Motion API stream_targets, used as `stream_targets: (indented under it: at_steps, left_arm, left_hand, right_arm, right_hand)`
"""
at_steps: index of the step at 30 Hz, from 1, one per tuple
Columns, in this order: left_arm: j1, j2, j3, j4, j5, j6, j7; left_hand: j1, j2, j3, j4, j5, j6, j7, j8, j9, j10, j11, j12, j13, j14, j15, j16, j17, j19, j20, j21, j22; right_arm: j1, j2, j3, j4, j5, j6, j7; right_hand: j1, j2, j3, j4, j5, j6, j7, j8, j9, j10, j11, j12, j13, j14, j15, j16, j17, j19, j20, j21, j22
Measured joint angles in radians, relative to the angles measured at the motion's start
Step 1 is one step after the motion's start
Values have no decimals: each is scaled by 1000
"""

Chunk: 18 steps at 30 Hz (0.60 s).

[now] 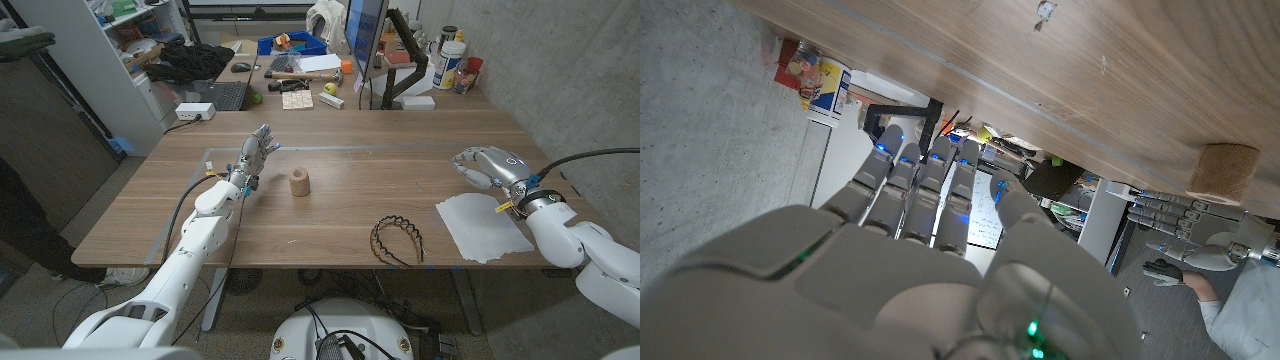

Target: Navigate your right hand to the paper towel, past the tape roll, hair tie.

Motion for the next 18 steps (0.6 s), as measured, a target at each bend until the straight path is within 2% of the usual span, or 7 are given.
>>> stream_targets:
  at_steps: [18]
  left_arm:
    - [1,0,-1,2,0,-1,0]
  left_hand:
    - [0,0,0,0,0,0,0,0,0,0,0,0,0,0,0,0,2,0,0,0,5]
  right_arm:
    - [-16,7,-6,-3,-3,-34,22]
  right_hand:
    - [9,-17,0,-17,0,-19,-4,0,0,-8,-3,0,0,-5,3,0,0,0,0,-8,0]
